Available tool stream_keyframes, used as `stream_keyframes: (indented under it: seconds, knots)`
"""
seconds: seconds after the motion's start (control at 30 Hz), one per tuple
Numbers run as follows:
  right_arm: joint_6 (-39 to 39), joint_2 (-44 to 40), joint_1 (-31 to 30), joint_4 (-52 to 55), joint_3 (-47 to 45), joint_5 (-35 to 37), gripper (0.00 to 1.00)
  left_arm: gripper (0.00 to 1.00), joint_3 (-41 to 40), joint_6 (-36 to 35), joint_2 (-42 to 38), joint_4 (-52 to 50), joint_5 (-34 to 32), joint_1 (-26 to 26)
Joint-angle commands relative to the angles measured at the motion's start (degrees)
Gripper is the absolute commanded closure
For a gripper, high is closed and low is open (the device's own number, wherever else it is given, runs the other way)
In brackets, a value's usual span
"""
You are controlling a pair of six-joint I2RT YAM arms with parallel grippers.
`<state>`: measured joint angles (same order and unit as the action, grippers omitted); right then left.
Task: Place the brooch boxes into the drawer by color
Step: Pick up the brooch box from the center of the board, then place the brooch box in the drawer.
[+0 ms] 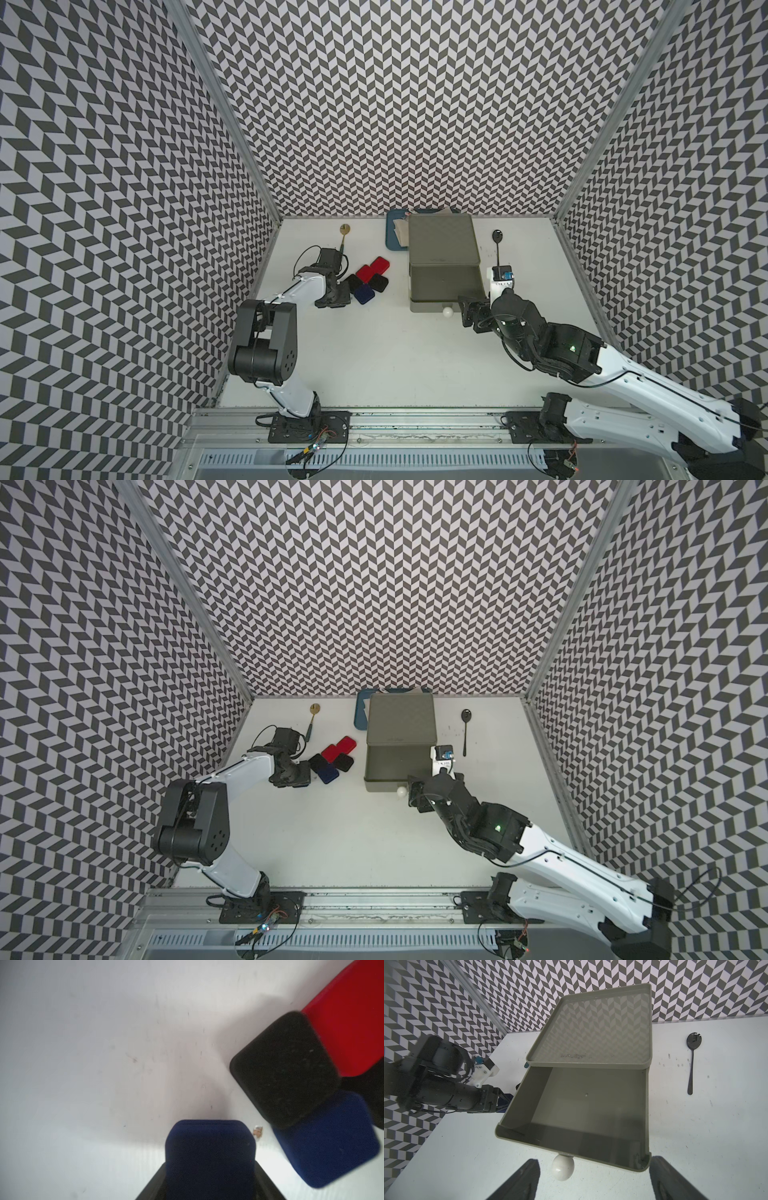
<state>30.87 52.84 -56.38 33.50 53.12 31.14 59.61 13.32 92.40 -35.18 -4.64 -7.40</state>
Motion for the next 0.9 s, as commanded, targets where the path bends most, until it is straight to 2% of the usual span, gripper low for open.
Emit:
stream_keyframes:
  seconds: [0.0,0.07,0.17,0.23,0.37,0.43,0.53,0.73,0.87]
  knots:
    - [-3.9,-1.2,1.8,-6.4,3.1,-3.5,0.11,0.59,5.6,-4.8,-10.6,-0.5,-0.5,-1.4]
    - [-6.1,-1.0,4.7,-7.8,5.1,-8.6,0.11,0.60,6.0,-8.4,-15.7,1.8,2.9,-2.4]
    - [-7.7,-0.1,12.8,-9.0,9.0,-20.3,0.11,0.60,3.1,-12.3,-23.9,8.5,12.7,-2.9]
    - [-8.5,0.7,18.7,-10.7,12.4,-30.6,0.11,0.60,-0.5,-14.9,-29.8,14.3,20.4,-3.4]
    - [-10.6,6.7,23.7,-8.8,23.7,-44.6,0.11,0.60,-6.9,-18.4,-40.3,23.9,29.7,-5.9]
    - [-12.5,10.8,23.8,-6.6,29.9,-49.1,0.11,0.57,-9.3,-18.4,-44.3,28.1,30.4,-7.5]
    - [-12.7,15.0,23.8,-5.3,35.8,-52.1,0.12,0.53,-9.9,-18.0,-47.1,30.3,30.6,-10.6]
    - [-13.0,25.5,23.4,2.2,46.7,-61.4,0.17,0.54,-9.3,-21.2,-50.2,31.0,22.5,-21.6]
    - [-13.3,27.7,20.4,4.7,49.4,-57.0,0.18,0.54,-6.4,-24.1,-48.3,26.7,15.9,-29.1]
